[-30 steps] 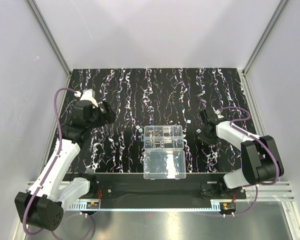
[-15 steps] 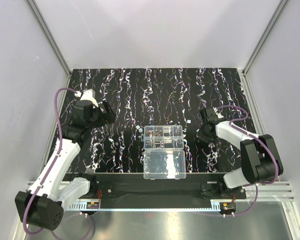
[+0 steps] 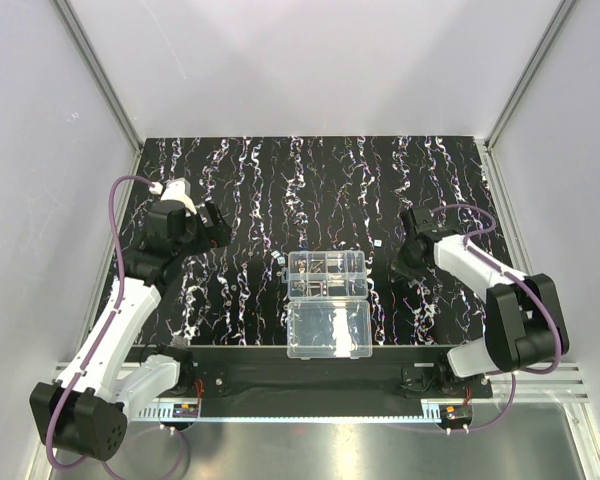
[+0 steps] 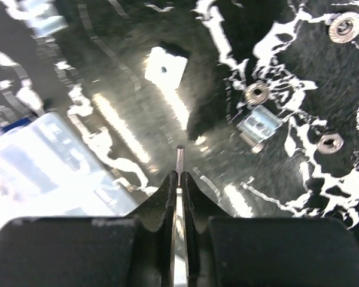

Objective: Sort the screws and nuts into containers

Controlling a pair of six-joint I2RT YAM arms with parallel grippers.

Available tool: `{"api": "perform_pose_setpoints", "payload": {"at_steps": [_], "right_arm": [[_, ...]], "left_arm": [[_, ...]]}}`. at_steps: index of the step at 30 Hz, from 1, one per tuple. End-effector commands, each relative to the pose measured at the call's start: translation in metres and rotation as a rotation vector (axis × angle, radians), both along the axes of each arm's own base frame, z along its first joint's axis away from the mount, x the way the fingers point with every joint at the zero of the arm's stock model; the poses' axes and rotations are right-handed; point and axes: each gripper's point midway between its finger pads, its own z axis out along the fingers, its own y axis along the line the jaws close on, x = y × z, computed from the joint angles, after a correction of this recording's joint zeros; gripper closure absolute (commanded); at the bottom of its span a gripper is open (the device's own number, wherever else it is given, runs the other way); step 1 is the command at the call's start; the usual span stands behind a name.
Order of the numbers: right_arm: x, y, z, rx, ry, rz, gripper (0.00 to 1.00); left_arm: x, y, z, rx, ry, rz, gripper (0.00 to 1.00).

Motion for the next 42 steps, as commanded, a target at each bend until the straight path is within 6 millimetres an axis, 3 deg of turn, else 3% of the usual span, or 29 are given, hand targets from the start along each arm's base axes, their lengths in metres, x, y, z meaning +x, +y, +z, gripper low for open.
{"api": "perform_pose_setpoints", "payload": {"at_steps": [1,5,9,11,13,16,18,22,34,42], "right_arm": [[0.007,0.010,0.030,0.061,-0.040,0.006,1.00],[0.013,0.012,0.039,0.066,-0.062,0.023,1.00],[0.019,0.033,0.056,0.126,-0.102,0.122,1.00],[0.025,0.049,0.072,0.135,-0.142,0.185,1.00],[0.025,0.079,0.087,0.126,-0.175,0.297,1.00],[0.017,0.122,0.092,0.118,-0.168,0.441,1.00],[0.007,0.147,0.083,0.120,-0.137,0.527,1.00],[0.002,0.178,0.072,0.146,-0.121,0.604,1.00],[0.044,0.216,0.064,0.143,-0.179,0.655,1.00],[0.043,0.212,0.042,0.103,-0.113,0.639,1.00]], "left_arm": [[0.004,0.000,0.008,-0.008,-0.036,0.003,0.01],[0.004,0.001,0.009,-0.009,-0.039,0.006,0.01],[0.004,0.001,0.009,-0.008,-0.039,0.004,0.01],[0.004,0.001,0.010,-0.009,-0.042,0.006,0.01],[0.004,0.001,0.010,-0.010,-0.040,0.006,0.01],[0.004,0.001,0.010,-0.011,-0.042,0.007,0.01],[0.004,0.001,0.010,-0.010,-0.040,0.006,0.01],[0.003,0.002,0.012,-0.008,-0.049,0.011,0.01],[0.002,0.002,0.014,-0.008,-0.053,0.012,0.01],[0.003,0.005,0.013,0.001,-0.054,0.021,0.01]]}}
